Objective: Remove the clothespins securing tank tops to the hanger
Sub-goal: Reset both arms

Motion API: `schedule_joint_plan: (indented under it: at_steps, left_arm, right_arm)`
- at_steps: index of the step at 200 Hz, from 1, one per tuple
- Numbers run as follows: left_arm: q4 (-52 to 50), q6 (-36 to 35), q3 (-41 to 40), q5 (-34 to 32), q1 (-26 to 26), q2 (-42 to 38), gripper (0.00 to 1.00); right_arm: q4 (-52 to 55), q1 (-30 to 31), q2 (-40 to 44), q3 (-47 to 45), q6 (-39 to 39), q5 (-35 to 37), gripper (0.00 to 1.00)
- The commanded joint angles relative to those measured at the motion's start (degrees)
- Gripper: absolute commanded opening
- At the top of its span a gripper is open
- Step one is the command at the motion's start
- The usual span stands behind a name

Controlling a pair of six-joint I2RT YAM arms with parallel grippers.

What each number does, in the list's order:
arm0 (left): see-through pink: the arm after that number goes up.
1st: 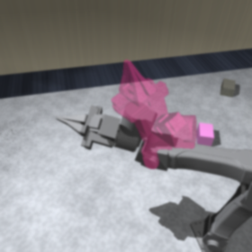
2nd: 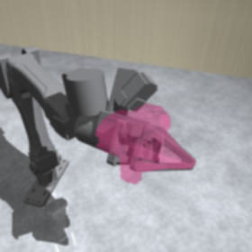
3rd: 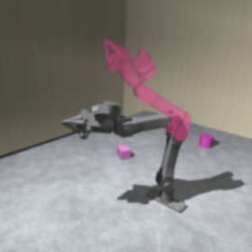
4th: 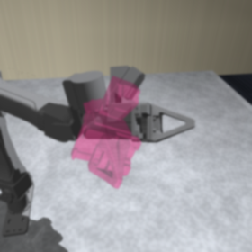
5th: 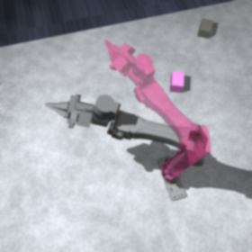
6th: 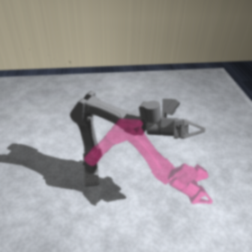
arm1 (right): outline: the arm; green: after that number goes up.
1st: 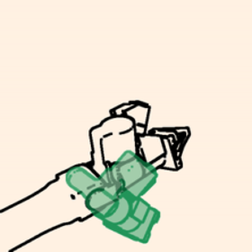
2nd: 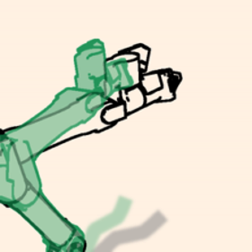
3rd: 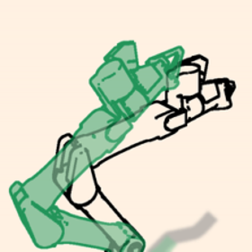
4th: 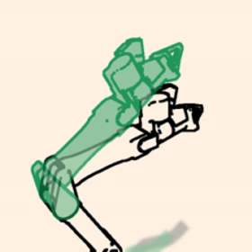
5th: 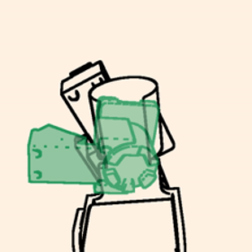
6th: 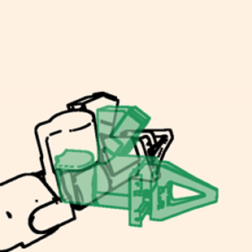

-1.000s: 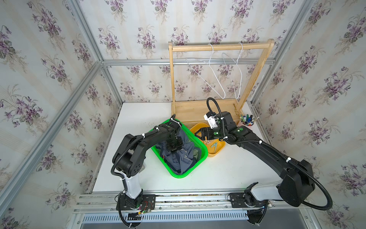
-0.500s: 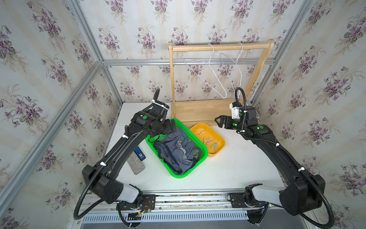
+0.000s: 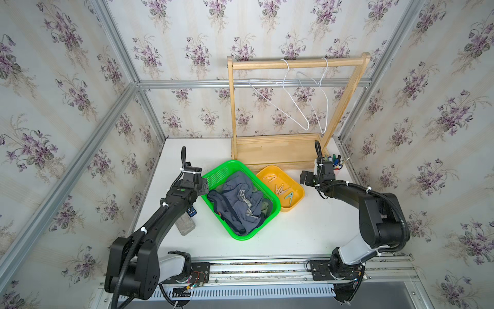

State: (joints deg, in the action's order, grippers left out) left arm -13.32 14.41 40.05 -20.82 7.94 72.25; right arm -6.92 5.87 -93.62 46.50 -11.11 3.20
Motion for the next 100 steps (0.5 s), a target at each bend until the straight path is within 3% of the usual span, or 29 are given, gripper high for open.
schedule_joint_plan:
  at_steps: [1, 19, 34, 49, 64, 85, 100]
  left_arm:
    - [26.48, -7.52, -8.74, 4.13, -1.20, 0.23, 0.99]
    - [45.96, -9.59, -17.27, 6.61, -2.80, 1.73, 0.99]
    - [52.69, -11.43, -19.20, 11.71, -4.93, 2.60, 0.99]
    - [65.07, -10.40, -23.17, 12.05, -6.18, 8.11, 0.99]
    - [76.99, -11.98, -24.84, 16.41, -6.38, 16.00, 0.99]
    - [61.20, -11.81, -20.16, 16.18, -6.39, 10.36, 0.99]
    - [55.34, -13.77, -18.50, 19.82, -6.41, 4.42, 0.99]
  right_arm:
    - [-6.55, -0.20, -0.86, -0.01, 2.75, 2.56, 1.00]
    - [-11.33, -0.18, 1.10, -3.66, 3.38, 3.74, 1.00]
    - [-20.96, -0.16, 5.04, -10.87, 7.59, 2.77, 1.00]
    - [-28.30, -0.23, 9.28, -18.27, 9.04, 3.78, 1.00]
    - [-31.11, -0.42, 11.59, -21.61, 9.64, 2.45, 1.00]
    - [-37.23, -0.50, 11.69, -23.53, 10.45, 4.41, 1.00]
    - [-40.45, -0.79, 10.31, -23.69, 10.17, 5.90, 1.00]
